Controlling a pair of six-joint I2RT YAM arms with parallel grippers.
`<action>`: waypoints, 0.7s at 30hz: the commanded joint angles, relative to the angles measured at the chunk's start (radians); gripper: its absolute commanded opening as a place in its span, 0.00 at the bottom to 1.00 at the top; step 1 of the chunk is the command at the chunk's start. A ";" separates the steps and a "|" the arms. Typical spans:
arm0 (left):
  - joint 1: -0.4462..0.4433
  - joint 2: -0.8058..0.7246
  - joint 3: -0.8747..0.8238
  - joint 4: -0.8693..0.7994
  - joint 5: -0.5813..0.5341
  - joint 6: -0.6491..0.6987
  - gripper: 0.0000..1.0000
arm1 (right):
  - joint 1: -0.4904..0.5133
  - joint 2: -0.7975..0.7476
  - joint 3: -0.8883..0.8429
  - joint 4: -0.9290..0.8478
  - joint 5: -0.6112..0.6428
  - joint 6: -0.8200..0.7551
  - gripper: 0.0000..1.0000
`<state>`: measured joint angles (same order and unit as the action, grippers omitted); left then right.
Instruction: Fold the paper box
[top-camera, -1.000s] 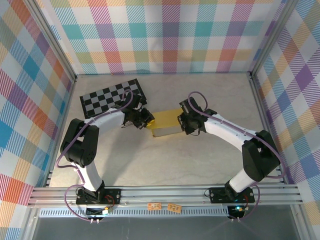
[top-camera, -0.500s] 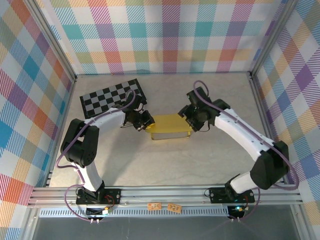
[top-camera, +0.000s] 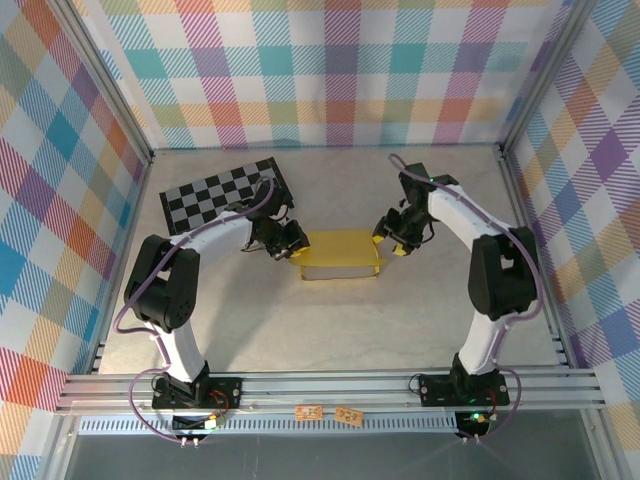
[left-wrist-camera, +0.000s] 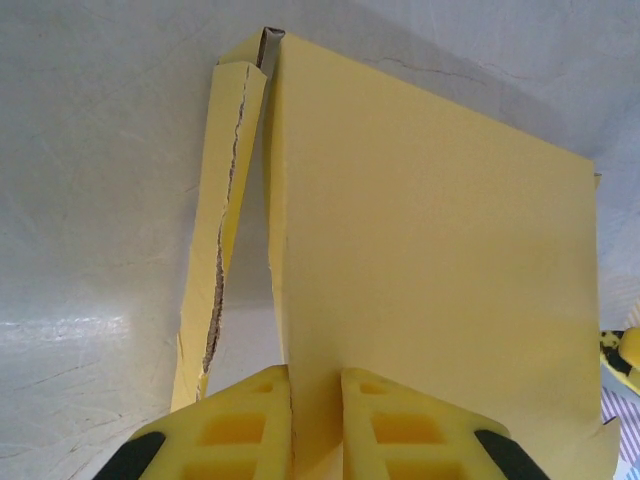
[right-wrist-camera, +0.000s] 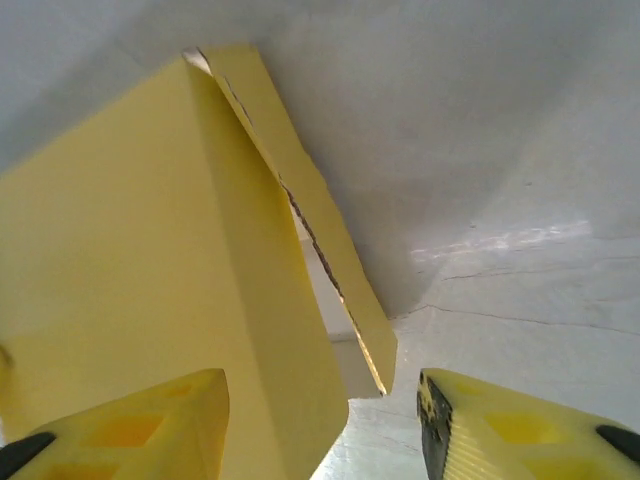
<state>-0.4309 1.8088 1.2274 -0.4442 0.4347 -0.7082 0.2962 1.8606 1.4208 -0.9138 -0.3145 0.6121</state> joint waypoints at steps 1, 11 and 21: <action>-0.011 0.024 0.015 -0.060 -0.014 0.027 0.15 | 0.008 -0.012 0.036 0.004 -0.087 -0.057 0.50; -0.011 0.035 0.026 -0.062 -0.011 0.029 0.15 | 0.023 0.001 -0.040 0.076 -0.146 -0.020 0.41; -0.014 0.035 0.026 -0.066 -0.017 0.033 0.15 | 0.029 -0.008 -0.049 0.043 -0.092 -0.037 0.42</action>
<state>-0.4309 1.8244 1.2407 -0.4461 0.4366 -0.6903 0.3157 1.8603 1.3853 -0.8429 -0.4267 0.5896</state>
